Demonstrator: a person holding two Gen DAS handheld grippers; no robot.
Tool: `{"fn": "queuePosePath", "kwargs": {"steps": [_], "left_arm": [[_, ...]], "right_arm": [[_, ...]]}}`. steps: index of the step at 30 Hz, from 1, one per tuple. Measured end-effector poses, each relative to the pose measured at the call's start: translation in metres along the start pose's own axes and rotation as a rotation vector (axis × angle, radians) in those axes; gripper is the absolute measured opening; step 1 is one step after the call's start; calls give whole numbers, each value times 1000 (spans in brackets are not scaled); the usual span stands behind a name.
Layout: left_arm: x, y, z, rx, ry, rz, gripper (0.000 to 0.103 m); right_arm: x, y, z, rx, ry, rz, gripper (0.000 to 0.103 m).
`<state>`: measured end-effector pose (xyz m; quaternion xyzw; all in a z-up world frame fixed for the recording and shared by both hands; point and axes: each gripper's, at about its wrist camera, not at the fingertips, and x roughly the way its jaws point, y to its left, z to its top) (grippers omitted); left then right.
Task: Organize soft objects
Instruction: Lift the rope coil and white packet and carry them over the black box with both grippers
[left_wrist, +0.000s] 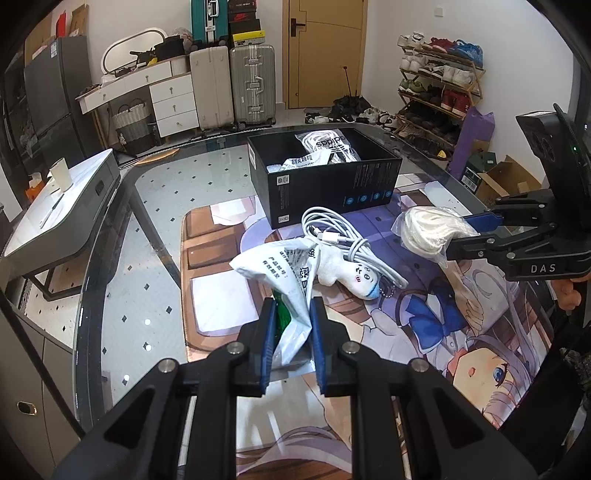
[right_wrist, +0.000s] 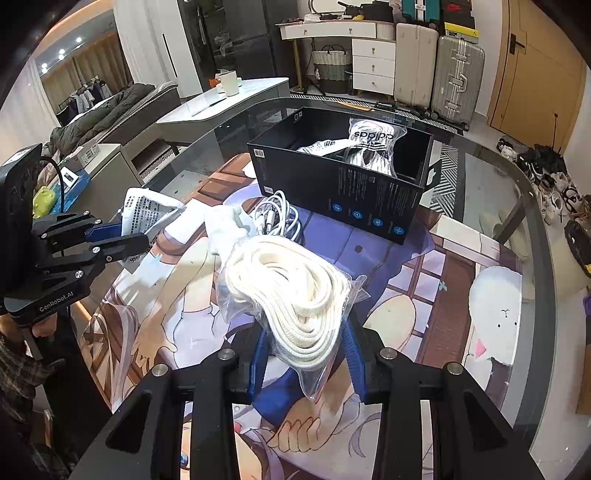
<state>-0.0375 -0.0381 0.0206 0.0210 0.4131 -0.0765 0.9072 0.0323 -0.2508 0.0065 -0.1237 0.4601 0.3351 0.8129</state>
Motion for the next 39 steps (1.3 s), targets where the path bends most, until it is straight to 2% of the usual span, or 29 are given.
{"fn": "queuePosePath", "kwargs": {"steps": [16,39], "left_arm": [[1,-5,23,10,-11,-21,15],[5,-8,57,30,-32,-10,16]], "right_arm": [[-27,-4,15,-2,-59,1,37],[-39,-7,46,-11,-113,4,37]]}}
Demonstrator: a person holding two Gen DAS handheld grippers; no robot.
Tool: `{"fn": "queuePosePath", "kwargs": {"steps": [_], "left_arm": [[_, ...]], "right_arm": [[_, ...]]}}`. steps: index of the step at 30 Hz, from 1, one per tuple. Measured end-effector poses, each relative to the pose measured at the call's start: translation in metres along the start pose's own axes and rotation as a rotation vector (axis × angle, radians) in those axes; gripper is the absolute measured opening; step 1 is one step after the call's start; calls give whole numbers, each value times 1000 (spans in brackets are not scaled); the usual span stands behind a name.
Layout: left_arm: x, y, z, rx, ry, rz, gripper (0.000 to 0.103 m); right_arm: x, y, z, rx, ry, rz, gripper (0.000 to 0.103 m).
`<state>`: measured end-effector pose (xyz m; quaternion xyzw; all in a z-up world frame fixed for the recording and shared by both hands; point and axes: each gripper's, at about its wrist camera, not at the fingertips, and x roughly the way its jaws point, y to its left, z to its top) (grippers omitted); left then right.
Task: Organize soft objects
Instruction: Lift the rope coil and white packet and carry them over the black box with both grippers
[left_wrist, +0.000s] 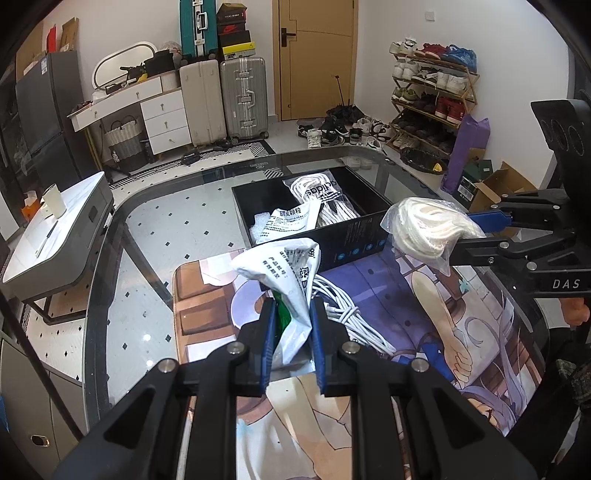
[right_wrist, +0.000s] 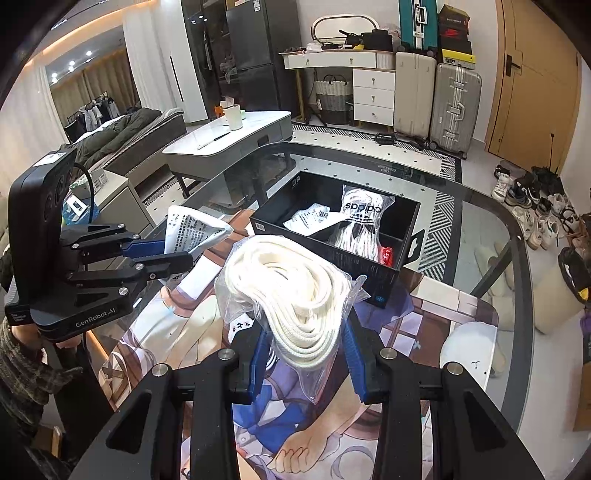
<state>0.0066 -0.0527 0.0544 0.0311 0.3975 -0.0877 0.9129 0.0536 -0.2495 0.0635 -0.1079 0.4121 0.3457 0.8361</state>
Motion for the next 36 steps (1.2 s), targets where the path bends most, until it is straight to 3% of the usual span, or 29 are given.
{"fn": "queuePosePath", "kwargs": {"steps": [36], "left_arm": [[23,13,46,15,-12,18,16]], "right_arm": [[12,-24,45,5,-28,-16,37]]}}
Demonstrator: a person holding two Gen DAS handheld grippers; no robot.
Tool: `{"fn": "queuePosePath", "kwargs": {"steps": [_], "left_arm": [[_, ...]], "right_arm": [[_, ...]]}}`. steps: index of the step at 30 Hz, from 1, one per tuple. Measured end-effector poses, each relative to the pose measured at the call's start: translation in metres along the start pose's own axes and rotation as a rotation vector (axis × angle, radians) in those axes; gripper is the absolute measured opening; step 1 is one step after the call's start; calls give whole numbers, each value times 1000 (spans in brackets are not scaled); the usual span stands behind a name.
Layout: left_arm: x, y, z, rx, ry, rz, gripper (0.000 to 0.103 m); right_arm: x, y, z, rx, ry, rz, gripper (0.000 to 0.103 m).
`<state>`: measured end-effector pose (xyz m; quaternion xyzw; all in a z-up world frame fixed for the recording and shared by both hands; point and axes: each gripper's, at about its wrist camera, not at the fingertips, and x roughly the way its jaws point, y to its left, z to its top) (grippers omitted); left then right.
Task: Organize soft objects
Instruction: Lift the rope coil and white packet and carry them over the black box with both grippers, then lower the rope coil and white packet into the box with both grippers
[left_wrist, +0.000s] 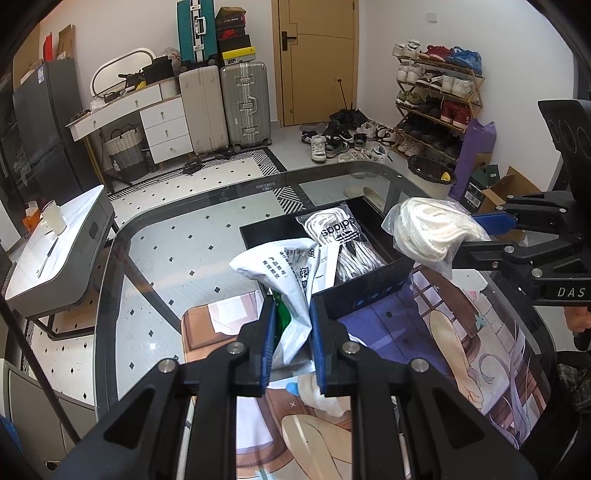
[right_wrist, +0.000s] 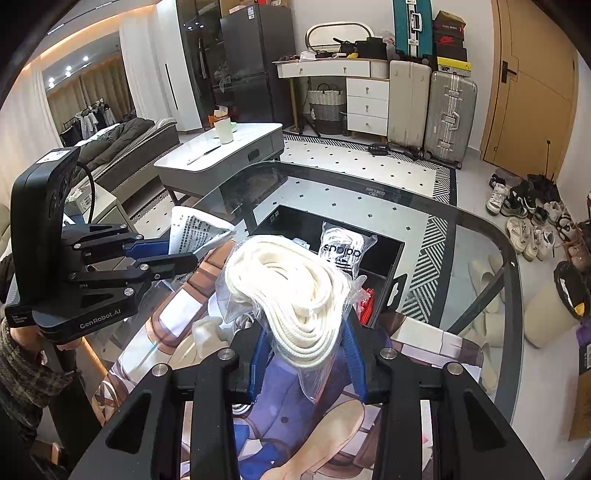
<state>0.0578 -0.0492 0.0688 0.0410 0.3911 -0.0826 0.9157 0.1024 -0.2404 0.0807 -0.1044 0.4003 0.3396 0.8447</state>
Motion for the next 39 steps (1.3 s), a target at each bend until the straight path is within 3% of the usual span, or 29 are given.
{"fn": "queuePosePath", "kwargs": {"steps": [39], "left_arm": [[68,23,34,-25,26,-41,16]], "right_arm": [[83,-40,42,51,44,19,37]]}}
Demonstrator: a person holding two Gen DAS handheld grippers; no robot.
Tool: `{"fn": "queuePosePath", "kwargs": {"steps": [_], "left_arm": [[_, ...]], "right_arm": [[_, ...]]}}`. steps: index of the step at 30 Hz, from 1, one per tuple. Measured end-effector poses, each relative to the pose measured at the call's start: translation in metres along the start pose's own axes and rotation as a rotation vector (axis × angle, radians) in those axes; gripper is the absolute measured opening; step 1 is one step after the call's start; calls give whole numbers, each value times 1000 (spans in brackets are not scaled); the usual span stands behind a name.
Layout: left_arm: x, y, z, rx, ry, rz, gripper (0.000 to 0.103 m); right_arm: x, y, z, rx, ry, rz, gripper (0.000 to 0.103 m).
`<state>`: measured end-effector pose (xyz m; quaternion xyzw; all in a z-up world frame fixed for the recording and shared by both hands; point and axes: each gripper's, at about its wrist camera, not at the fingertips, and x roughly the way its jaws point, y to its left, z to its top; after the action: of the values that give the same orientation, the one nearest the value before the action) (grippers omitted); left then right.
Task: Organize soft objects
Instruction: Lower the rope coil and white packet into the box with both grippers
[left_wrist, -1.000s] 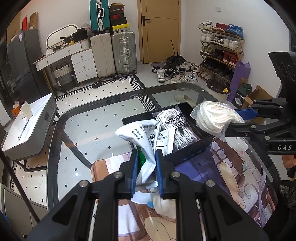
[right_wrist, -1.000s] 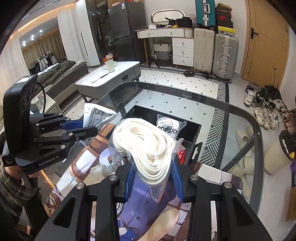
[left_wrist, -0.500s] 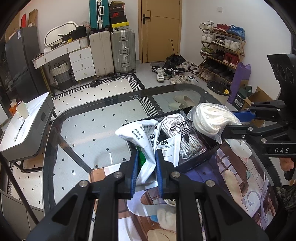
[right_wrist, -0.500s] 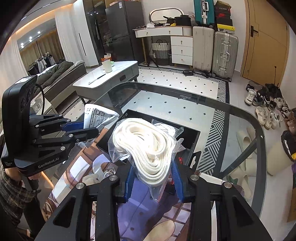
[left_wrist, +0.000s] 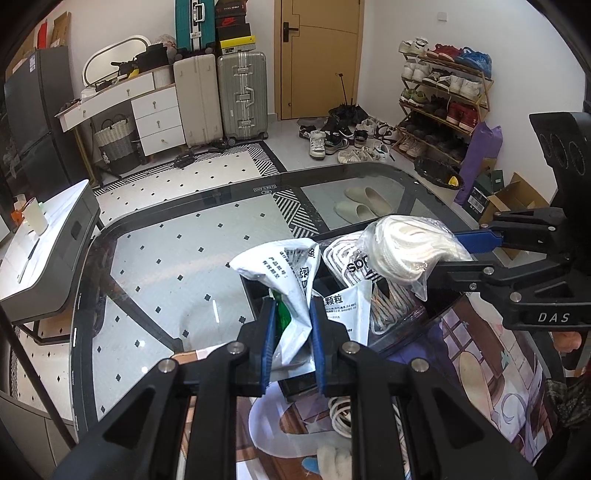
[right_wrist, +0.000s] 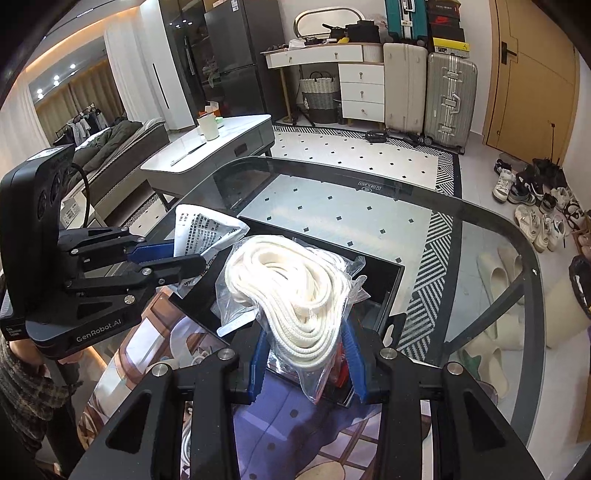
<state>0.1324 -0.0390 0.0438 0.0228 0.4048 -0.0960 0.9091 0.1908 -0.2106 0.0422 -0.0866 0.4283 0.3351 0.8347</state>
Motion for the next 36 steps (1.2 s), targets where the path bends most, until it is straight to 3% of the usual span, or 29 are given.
{"fn": "queuePosePath", "kwargs": {"steps": [23,36], "left_arm": [[38,-15,2,11,81,-50,15],[35,-21,-11,-13,118,-76,15]], "right_arm": [[44,-12,-3,23,75,21,37],[39,-9,-13,8,103,13,37]]}}
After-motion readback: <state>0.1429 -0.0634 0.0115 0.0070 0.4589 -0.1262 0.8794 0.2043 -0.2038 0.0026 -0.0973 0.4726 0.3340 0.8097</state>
